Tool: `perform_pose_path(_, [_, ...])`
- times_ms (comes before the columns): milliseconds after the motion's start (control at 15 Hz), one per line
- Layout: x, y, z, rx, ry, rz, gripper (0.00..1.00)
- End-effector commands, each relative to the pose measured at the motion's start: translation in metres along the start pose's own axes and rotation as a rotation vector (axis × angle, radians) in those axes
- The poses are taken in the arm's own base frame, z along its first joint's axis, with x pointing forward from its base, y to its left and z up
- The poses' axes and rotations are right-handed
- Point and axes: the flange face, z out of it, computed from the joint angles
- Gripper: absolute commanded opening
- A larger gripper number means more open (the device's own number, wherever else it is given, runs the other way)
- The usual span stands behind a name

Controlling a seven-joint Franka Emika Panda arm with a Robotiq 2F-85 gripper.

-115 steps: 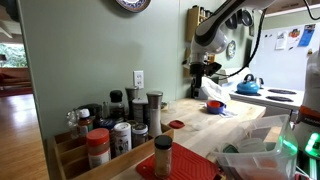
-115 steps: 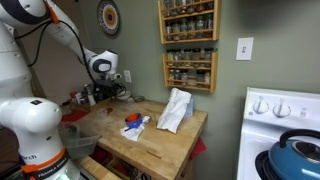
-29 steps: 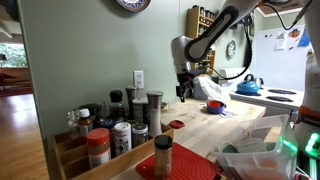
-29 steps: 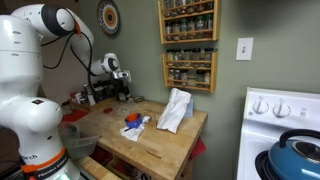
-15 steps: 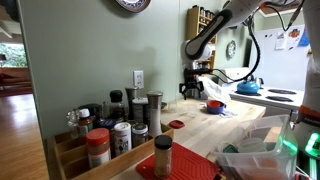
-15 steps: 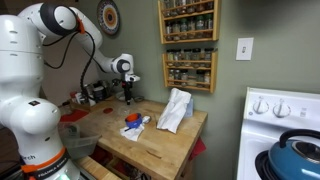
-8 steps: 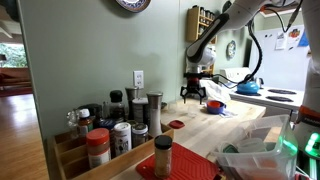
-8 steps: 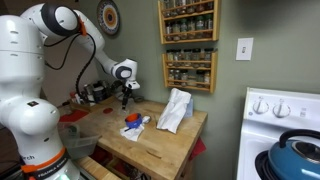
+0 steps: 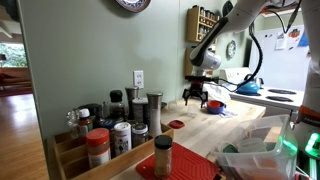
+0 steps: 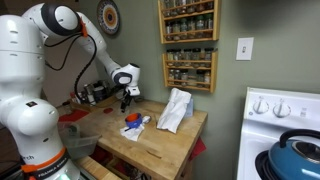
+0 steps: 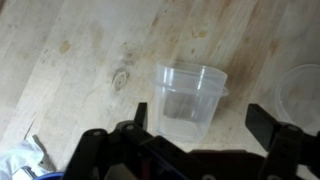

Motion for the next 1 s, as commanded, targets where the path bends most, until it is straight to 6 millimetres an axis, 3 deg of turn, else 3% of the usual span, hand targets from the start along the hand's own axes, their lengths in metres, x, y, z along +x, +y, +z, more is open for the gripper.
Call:
perform_pose_path(0, [0.002, 0.012, 0.008, 0.008, -0.023, 0.024, 1.0])
perform_pose_path(400, [0.007, 0.013, 0.022, -0.002, -0.063, 0.017, 1.0])
perform_pose_path(467, [0.007, 0.012, 0.023, 0.001, -0.07, 0.013, 0.94])
perform_pose_path(600, [0.009, 0.012, 0.027, 0.003, -0.08, 0.004, 0.69])
perform_pose_path(667, [0.009, 0.012, 0.029, 0.002, -0.087, 0.0, 0.68])
perform_pose_path(933, [-0.003, 0.0, 0.025, -0.048, -0.075, -0.014, 0.38])
